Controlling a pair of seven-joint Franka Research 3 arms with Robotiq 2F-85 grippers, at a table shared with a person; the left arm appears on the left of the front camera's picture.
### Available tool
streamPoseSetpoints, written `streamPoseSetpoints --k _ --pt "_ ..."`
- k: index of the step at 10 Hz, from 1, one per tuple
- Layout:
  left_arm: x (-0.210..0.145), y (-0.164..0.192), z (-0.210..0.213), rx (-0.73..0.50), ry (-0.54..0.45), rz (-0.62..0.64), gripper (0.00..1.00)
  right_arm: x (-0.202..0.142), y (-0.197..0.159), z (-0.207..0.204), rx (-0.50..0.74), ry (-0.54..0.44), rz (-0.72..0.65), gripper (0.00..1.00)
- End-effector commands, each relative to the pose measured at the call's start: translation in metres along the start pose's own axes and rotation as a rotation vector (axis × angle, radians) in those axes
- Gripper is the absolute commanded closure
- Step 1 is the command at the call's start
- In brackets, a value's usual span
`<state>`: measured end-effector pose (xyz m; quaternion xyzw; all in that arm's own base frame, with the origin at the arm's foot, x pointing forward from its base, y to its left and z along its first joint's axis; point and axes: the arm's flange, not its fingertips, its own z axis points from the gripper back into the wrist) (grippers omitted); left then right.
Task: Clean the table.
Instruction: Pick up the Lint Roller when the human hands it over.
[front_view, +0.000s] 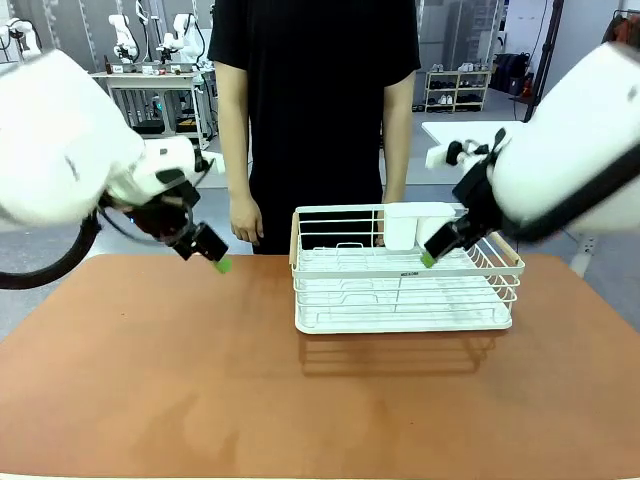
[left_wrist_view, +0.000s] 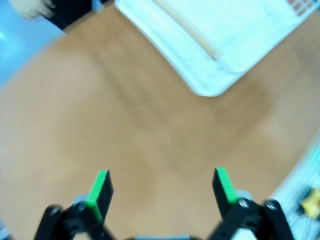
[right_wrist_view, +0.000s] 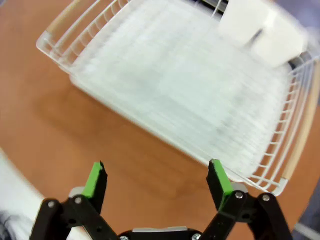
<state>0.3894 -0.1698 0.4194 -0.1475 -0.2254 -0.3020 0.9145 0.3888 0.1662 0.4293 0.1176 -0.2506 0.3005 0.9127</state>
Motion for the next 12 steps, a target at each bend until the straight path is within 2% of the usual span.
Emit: streamPoseSetpoints --k 1,2,3,4,5,7,8,9,10,11,12 --pt "-0.008 0.053 0.114 -0.555 -0.009 0.235 0.0 0.012 -0.057 0.091 0.421 0.005 -0.195 0.0" --pt "-0.021 0.07 0.143 -0.727 -0.09 0.297 0.0 0.008 -0.077 0.115 0.52 -0.054 -0.29 0.0" --pt "-0.055 0.102 0.172 -0.849 -0.186 0.424 0.0 -0.013 -0.113 0.148 0.66 -0.117 -0.416 0.0" --pt "-0.091 0.132 0.191 -0.916 -0.27 0.535 0.0 -0.041 -0.145 0.173 0.777 -0.15 -0.54 0.0" --pt "-0.13 0.159 0.206 -0.954 -0.35 0.61 0.0 -0.075 -0.174 0.193 0.782 -0.224 -0.619 0.0" --pt "-0.209 0.198 0.224 -0.976 -0.519 0.747 0.0 -0.152 -0.228 0.214 0.819 -0.373 -0.775 0.0" --pt "-0.242 0.21 0.231 -0.957 -0.564 0.819 0.0 -0.185 -0.247 0.21 0.82 -0.41 -0.839 0.0" --pt "-0.268 0.216 0.242 -0.895 -0.582 0.888 0.0 -0.208 -0.261 0.198 0.831 -0.397 -0.9 0.0" --pt "-0.282 0.219 0.25 -0.856 -0.592 0.919 0.0 -0.221 -0.27 0.186 0.845 -0.41 -0.93 0.0" --pt "-0.282 0.218 0.253 -0.832 -0.596 0.936 0.0 -0.222 -0.272 0.177 0.861 -0.415 -0.926 0.0" --pt "-0.27 0.216 0.245 -0.83 -0.535 0.907 0.0 -0.237 -0.269 0.204 0.823 -0.405 -0.948 0.0"
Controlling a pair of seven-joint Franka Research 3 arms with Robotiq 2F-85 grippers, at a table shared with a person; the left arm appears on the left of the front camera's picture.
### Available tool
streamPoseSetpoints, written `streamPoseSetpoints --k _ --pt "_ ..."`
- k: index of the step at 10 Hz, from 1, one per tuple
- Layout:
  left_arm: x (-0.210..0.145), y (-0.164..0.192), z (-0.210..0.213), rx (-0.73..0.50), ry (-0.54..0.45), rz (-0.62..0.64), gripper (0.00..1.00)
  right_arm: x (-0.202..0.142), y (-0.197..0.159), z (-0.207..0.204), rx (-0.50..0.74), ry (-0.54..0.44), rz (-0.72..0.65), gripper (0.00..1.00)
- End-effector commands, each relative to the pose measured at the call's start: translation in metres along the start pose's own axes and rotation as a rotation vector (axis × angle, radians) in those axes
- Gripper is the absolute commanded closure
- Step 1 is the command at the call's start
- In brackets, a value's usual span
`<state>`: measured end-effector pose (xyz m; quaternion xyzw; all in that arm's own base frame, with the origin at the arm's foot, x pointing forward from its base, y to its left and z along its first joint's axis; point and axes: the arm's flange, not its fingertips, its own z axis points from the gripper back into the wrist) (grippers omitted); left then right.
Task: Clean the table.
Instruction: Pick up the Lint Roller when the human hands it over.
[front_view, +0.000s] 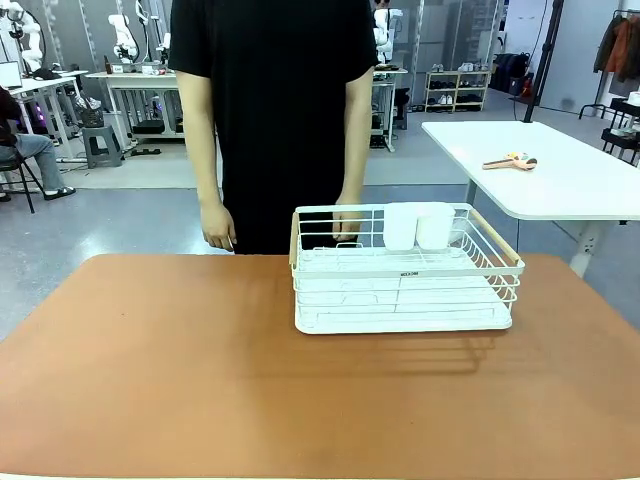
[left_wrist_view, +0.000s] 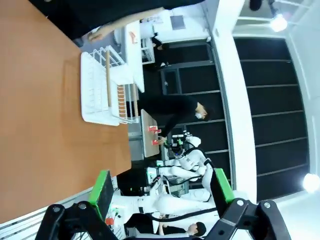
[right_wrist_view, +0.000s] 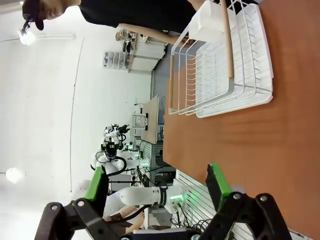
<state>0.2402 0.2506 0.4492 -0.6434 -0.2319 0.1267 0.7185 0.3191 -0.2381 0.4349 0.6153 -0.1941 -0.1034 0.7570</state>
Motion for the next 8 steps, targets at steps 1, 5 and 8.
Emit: streamPoseSetpoints --k 1,5,8 --pt "-0.002 0.0046 0.0074 -0.033 -0.01 0.002 0.0 -0.0057 0.0256 0.0077 -0.009 0.002 0.033 0.0" --pt "-0.002 0.0046 0.0074 -0.033 -0.01 0.002 0.0 -0.0057 0.0256 0.0077 -0.009 0.002 0.033 0.0" --pt "-0.002 0.0046 0.0074 -0.033 -0.01 0.002 0.0 -0.0057 0.0256 0.0077 -0.009 0.002 0.033 0.0"
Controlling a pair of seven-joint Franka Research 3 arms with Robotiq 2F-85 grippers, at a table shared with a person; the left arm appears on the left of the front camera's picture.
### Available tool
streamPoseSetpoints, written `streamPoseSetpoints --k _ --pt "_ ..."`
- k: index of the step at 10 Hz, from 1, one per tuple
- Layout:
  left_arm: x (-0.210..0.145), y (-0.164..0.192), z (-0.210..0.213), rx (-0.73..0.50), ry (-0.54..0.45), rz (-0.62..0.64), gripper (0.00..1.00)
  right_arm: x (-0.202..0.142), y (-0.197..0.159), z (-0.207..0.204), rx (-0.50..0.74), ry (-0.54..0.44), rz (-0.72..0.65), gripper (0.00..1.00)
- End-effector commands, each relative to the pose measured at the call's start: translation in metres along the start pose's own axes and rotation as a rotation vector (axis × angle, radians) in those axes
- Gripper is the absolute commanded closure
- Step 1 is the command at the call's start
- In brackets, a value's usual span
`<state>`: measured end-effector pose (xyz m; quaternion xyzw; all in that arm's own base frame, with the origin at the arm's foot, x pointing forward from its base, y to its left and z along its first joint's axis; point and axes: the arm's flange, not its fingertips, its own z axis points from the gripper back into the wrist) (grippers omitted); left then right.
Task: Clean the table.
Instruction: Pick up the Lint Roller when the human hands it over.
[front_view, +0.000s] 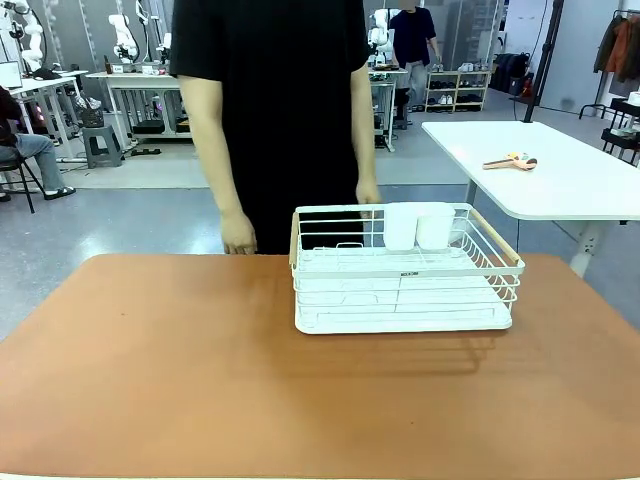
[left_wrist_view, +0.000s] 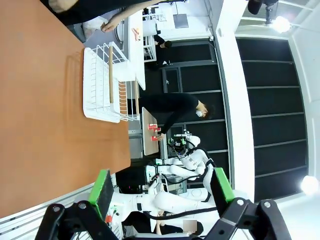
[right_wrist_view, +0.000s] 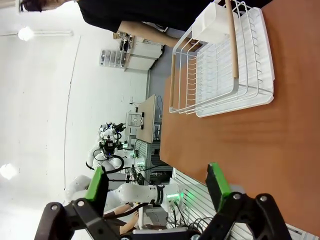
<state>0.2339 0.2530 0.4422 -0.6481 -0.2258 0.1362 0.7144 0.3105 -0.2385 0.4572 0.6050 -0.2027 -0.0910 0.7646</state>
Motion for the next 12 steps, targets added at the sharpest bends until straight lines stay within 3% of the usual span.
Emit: streamPoseSetpoints --k 1,12 --pt "0.0034 -0.002 0.0027 -0.027 -0.006 -0.023 0.0 -0.0017 0.0034 0.0 0.01 -0.001 -0.001 0.0" --pt "0.0034 -0.002 0.0027 -0.027 -0.006 -0.023 0.0 -0.0017 0.0034 0.0 0.01 -0.001 -0.001 0.0"
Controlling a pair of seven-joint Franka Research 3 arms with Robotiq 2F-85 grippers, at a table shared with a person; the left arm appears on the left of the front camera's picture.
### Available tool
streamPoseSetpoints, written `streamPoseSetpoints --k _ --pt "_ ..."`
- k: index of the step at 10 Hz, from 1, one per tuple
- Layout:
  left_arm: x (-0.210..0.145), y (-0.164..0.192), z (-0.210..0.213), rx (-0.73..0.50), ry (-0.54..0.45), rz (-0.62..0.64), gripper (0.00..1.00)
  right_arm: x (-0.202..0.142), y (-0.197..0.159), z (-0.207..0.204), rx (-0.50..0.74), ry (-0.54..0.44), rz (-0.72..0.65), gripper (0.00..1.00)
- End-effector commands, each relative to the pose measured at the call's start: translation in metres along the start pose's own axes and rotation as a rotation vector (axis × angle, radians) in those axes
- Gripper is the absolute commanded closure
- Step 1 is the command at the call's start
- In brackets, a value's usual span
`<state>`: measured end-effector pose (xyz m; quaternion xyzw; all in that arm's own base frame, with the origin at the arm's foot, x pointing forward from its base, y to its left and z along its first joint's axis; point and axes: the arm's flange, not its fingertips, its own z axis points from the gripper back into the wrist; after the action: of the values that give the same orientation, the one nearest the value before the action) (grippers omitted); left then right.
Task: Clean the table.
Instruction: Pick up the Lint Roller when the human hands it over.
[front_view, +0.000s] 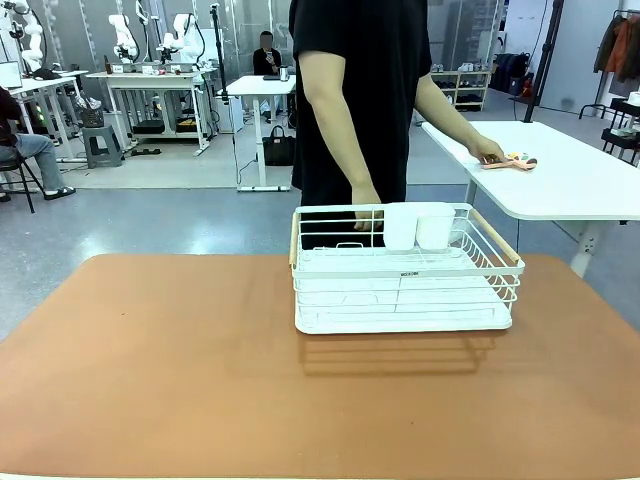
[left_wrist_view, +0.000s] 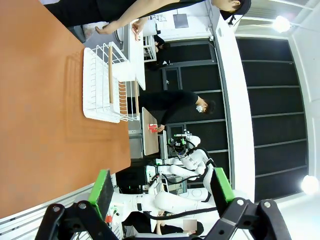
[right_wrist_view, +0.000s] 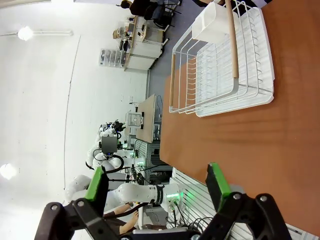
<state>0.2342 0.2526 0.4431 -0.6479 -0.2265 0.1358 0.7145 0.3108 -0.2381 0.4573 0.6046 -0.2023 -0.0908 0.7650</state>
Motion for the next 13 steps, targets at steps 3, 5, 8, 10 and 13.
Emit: streamPoseSetpoints --k 3,5,8,10,13 --pt "0.0032 -0.0011 0.0031 -0.027 -0.005 -0.021 0.0 -0.0018 0.0032 0.0005 0.011 -0.002 -0.002 0.0" --pt "0.0032 -0.0011 0.0031 -0.027 -0.005 -0.021 0.0 -0.0018 0.0032 0.0005 0.011 -0.002 -0.002 0.0" --pt "0.0032 -0.0011 0.0031 -0.027 -0.005 -0.021 0.0 -0.0018 0.0032 0.0005 0.011 -0.002 -0.002 0.0" --pt "0.0032 -0.0011 0.0031 -0.027 -0.005 -0.021 0.0 -0.0018 0.0032 0.0005 0.011 -0.002 -0.002 0.0" --pt "0.0032 -0.0011 0.0031 -0.027 -0.005 -0.021 0.0 -0.0018 0.0032 0.0005 0.011 -0.002 -0.002 0.0"
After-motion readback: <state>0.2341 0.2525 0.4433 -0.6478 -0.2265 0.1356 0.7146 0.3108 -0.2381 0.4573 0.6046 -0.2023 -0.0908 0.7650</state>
